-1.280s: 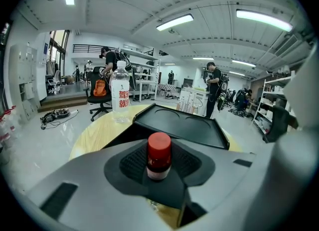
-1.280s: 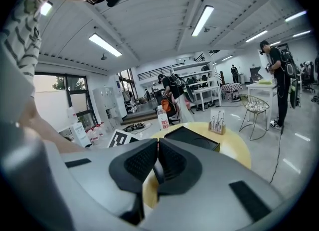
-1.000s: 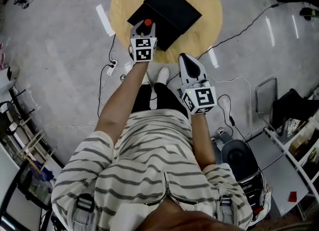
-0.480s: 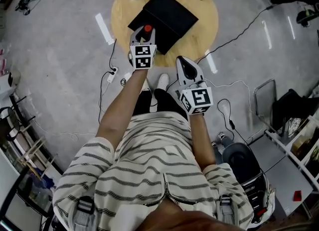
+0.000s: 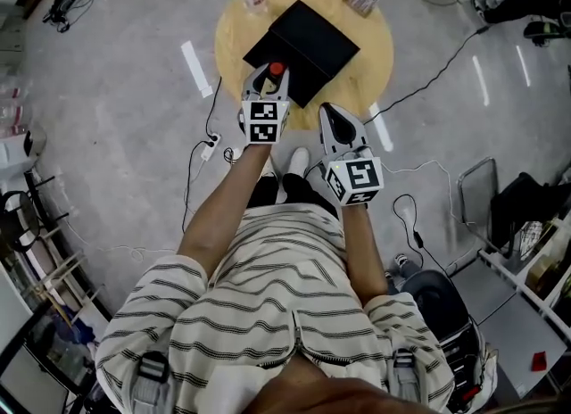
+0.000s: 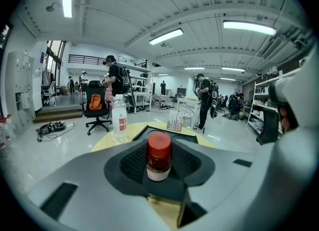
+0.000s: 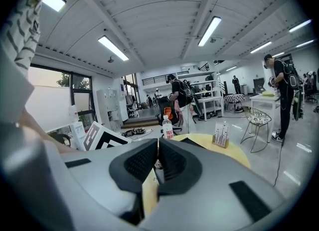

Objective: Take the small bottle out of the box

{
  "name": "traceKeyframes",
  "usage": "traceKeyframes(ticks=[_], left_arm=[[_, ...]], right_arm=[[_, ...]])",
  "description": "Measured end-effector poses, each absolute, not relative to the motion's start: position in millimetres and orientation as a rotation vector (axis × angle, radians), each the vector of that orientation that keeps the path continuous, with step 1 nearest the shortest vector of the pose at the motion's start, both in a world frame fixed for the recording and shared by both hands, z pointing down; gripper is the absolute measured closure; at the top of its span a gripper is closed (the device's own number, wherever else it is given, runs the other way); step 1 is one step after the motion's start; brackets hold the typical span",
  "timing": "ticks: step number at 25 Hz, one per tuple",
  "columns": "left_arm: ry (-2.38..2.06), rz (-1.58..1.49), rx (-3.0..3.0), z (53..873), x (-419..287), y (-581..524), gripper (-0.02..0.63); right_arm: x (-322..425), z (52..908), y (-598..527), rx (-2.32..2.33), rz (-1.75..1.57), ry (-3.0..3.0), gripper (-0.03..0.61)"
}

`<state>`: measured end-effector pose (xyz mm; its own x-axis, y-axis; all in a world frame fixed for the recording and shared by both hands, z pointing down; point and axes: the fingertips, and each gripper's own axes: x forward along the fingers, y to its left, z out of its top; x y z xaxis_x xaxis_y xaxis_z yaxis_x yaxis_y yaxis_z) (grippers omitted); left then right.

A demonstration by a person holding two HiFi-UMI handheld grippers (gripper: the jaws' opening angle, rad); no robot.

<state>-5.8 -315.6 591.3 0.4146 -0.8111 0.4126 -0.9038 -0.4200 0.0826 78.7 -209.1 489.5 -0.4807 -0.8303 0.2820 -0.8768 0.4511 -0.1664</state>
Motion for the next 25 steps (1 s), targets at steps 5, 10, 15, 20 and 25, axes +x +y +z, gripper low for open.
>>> traceKeyframes(ticks=[5,10,15,20,25], left_arm=[[-1.496,0.431,2.396,572.9,-13.4,-305.3,0.463],[-1.49,0.408,2.43,549.3,-17.7,-291.2,0.463],[-1.487,0.383,2.448,531.8,-19.9,-276.7,0.463],[-1.496,0.345,2.48,509.2,-21.8,-264.1,0.463],[-1.502,0.312,2.499,491.2,-22.1,-259.6,0.463]], right_arm=[[73.3,478.8,-209.5,1.516,0.413,-2.557,0.568],[72.1,468.8,-209.2,1.52,0.372,-2.563,0.568],[74.3,456.8,-209.3,1.541,0.333,-2.572,0.568],[75.9,445.6,-208.8,1.552,0.299,-2.584,0.569],[76.9,441.0,-209.8,1.546,0.28,-2.605,0.568]])
